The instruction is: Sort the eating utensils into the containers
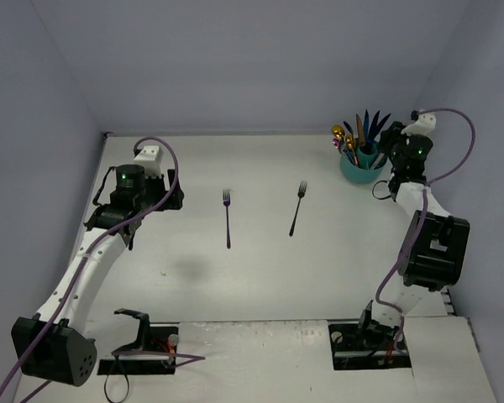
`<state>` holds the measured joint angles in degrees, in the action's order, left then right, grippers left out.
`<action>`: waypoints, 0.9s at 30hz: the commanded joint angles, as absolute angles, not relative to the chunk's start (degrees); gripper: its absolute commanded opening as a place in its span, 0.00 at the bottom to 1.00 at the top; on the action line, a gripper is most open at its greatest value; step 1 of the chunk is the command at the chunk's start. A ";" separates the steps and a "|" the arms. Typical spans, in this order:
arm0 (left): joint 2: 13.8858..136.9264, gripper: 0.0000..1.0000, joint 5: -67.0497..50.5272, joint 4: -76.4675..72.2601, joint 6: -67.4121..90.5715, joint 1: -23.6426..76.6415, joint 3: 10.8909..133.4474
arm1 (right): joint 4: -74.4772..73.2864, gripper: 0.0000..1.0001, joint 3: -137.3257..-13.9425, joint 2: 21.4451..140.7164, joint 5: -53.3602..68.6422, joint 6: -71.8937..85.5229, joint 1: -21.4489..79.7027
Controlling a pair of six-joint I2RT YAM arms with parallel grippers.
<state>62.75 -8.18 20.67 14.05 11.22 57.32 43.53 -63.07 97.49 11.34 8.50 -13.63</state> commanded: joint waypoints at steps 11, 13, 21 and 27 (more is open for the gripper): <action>61.43 0.72 -10.02 17.72 15.59 10.90 58.80 | 0.03 0.59 -63.82 77.43 -15.43 17.84 13.89; 61.44 0.72 -10.02 17.74 15.72 10.90 58.80 | -2.80 0.59 -62.74 77.58 -16.74 22.08 18.14; 61.26 0.72 -9.36 17.84 15.50 10.90 58.70 | -8.17 0.59 -61.03 85.22 -21.33 30.67 26.01; 61.38 0.72 -9.35 17.93 15.47 10.90 58.62 | -8.17 0.55 -63.30 93.23 -20.72 33.52 28.06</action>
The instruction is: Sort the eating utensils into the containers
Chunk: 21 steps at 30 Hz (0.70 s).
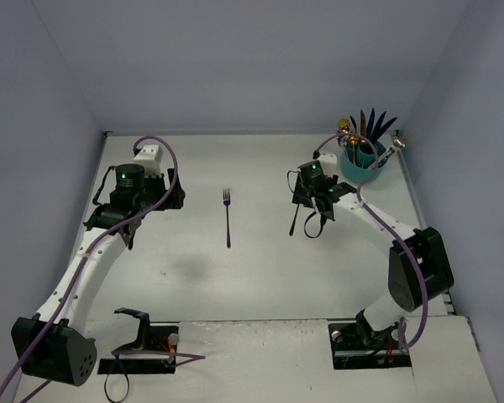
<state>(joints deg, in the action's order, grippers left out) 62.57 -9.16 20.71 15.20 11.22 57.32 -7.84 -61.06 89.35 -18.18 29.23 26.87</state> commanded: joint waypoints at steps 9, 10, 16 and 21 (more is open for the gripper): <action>61.44 0.72 -9.49 18.02 15.55 10.90 58.71 | -8.17 0.37 -68.29 102.66 -18.73 35.60 28.56; 61.44 0.72 -9.49 18.02 15.50 10.90 58.77 | -8.17 0.35 -68.74 103.34 -19.18 35.82 28.56; 61.44 0.72 -9.58 18.10 15.56 10.90 58.80 | -8.17 0.31 -71.39 108.10 -21.07 37.08 28.56; 61.55 0.72 -9.67 18.11 15.56 10.90 58.86 | -8.24 0.31 -73.76 111.14 -21.28 38.06 28.10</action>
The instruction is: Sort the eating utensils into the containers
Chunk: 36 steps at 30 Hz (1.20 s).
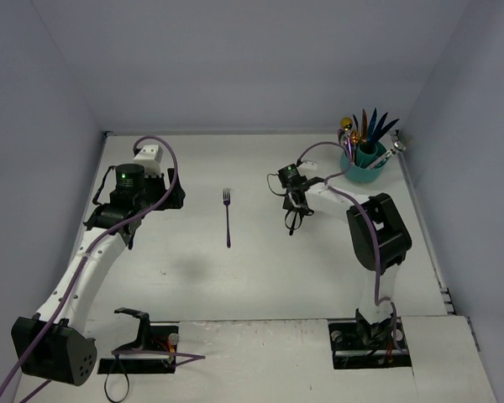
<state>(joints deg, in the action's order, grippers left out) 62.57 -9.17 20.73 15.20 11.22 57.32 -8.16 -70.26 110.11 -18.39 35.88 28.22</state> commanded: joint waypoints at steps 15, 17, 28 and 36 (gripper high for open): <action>61.52 0.72 -9.57 18.37 15.47 10.90 58.81 | -8.09 0.00 -76.80 115.66 -21.46 37.81 26.41; 61.61 0.72 -9.60 18.37 15.47 10.90 58.90 | -8.04 0.00 -77.20 114.99 -21.41 37.05 25.99; 61.54 0.72 -9.58 18.21 15.47 10.91 58.72 | 7.53 0.00 -62.94 87.01 -24.64 31.60 21.94; 61.00 0.72 -9.70 17.49 15.38 10.81 58.36 | 24.87 0.00 -51.72 70.61 -25.81 23.53 9.49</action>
<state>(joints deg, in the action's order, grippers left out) 62.57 -9.19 20.70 15.20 11.22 57.32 12.11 -55.83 74.75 -22.48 29.25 14.83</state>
